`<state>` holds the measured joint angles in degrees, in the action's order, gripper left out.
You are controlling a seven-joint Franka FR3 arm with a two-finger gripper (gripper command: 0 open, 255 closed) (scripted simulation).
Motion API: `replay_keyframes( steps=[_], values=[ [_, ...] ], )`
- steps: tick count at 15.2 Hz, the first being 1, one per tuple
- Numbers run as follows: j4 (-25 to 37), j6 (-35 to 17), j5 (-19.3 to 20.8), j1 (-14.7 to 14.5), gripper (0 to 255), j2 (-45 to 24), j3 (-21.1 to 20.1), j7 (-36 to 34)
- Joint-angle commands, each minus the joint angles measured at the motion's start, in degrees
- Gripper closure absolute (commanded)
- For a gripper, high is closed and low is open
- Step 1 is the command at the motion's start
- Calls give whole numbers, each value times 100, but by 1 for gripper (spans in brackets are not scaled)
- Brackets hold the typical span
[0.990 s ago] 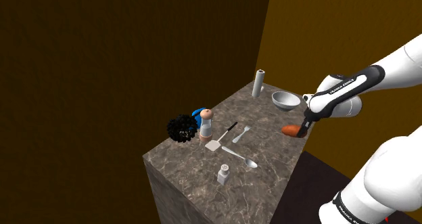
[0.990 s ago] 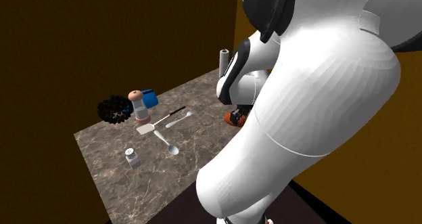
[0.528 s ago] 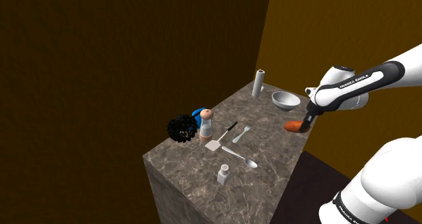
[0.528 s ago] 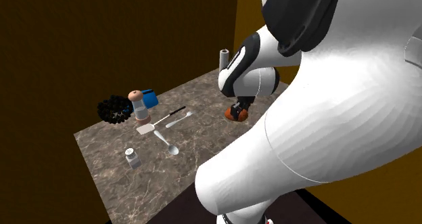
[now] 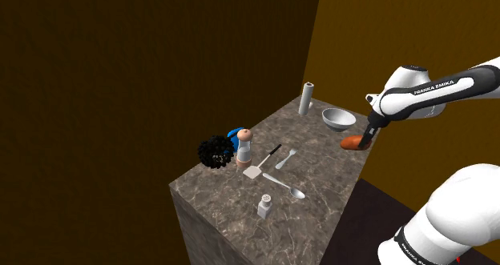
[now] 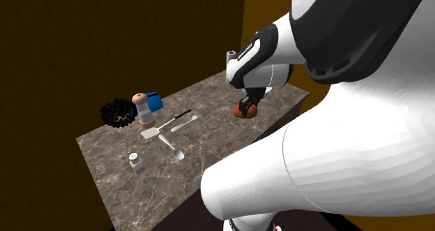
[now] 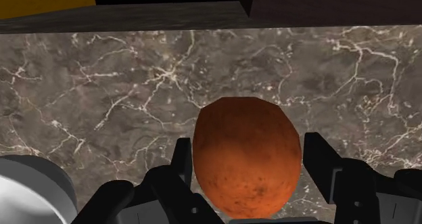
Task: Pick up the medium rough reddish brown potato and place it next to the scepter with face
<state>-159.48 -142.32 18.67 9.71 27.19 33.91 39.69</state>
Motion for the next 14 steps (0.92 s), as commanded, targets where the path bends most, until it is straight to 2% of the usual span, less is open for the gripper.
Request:
replay_keyframes(
  steps=[1,14],
  values=[
    [59,229,10,35,255,168,-79,-33],
    [633,1521,-102,96,255,892,-460,-103]
  ],
)
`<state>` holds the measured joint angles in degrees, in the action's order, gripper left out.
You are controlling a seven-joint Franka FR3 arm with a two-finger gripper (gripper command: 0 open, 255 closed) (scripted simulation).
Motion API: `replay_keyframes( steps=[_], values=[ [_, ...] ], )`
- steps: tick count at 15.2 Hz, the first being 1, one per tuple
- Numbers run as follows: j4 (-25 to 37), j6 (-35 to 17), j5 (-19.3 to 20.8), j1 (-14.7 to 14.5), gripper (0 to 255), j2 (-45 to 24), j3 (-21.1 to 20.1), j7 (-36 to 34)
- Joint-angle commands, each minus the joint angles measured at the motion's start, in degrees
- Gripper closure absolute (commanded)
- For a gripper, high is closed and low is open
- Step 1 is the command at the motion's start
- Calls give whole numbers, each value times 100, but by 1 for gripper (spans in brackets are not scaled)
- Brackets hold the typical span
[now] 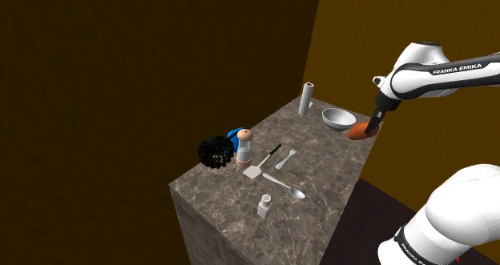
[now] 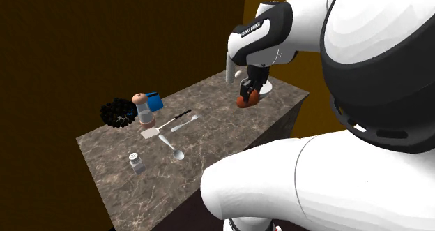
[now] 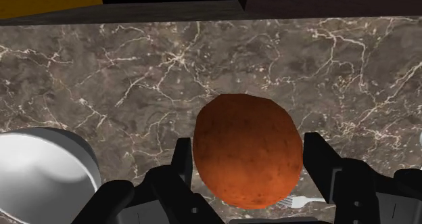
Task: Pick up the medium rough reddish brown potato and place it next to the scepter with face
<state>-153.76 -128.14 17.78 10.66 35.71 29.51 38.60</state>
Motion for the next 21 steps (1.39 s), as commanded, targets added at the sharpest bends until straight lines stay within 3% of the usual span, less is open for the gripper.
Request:
replay_keyframes(
  steps=[1,7,21],
  values=[
    [115,195,-26,0,255,80,-46,4],
    [436,697,-107,-13,255,262,-185,-4],
    [1997,154,-1140,-1243,255,-1975,-937,-1162]
  ],
)
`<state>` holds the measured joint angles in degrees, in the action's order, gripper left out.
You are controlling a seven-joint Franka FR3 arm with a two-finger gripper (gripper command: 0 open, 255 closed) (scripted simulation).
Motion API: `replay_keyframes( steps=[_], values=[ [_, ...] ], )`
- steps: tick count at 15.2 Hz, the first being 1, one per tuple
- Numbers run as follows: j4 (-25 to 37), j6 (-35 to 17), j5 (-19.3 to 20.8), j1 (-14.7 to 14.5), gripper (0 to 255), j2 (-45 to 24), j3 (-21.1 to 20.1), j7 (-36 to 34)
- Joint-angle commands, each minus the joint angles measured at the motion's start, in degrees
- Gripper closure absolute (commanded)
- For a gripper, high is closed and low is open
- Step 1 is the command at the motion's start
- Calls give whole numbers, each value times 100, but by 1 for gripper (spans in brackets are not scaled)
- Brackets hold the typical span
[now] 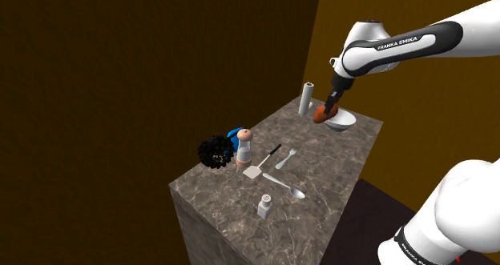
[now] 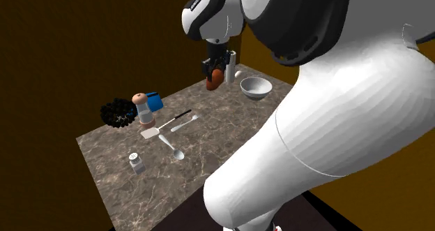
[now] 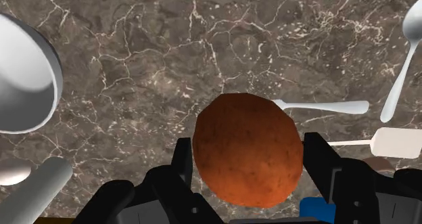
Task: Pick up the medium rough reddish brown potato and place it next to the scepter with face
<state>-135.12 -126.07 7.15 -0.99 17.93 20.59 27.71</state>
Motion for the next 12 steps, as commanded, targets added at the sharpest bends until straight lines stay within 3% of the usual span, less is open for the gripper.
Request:
replay_keyframes(
  steps=[1,12],
  values=[
    [293,-58,-145,-140,255,-371,-86,-129],
    [2484,233,-785,-609,255,-2369,-474,-638]
  ],
)
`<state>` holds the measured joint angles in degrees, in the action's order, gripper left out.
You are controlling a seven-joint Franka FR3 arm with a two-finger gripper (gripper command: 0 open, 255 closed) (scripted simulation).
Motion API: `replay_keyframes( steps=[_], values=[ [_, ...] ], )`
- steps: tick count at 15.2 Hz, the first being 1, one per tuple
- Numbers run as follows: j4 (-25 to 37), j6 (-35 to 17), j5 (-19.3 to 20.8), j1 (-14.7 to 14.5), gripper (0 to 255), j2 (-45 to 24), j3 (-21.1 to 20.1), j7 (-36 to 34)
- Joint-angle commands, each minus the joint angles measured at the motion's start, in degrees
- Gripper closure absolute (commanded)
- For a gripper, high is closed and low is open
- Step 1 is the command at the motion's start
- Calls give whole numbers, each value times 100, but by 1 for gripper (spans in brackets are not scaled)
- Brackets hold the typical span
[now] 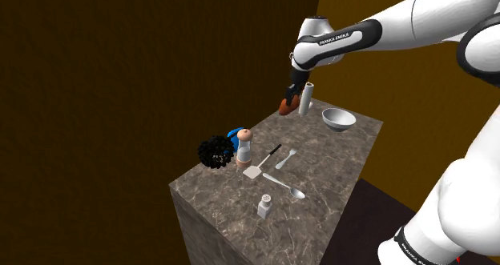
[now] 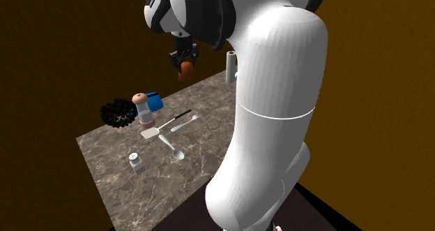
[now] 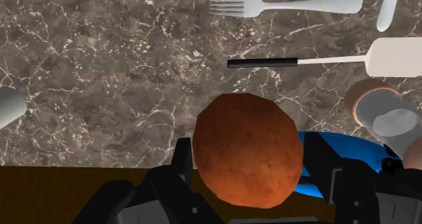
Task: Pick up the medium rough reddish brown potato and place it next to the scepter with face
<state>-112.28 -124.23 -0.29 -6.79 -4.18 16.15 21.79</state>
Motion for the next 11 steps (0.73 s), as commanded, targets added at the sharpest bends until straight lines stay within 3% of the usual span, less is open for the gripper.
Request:
replay_keyframes(
  steps=[1,10,11],
  values=[
    [444,108,-87,-53,255,-350,-61,-88],
    [3085,935,-416,-136,255,-2210,-306,-456],
    [3025,864,-418,-137,255,-2221,-309,-455]
  ],
)
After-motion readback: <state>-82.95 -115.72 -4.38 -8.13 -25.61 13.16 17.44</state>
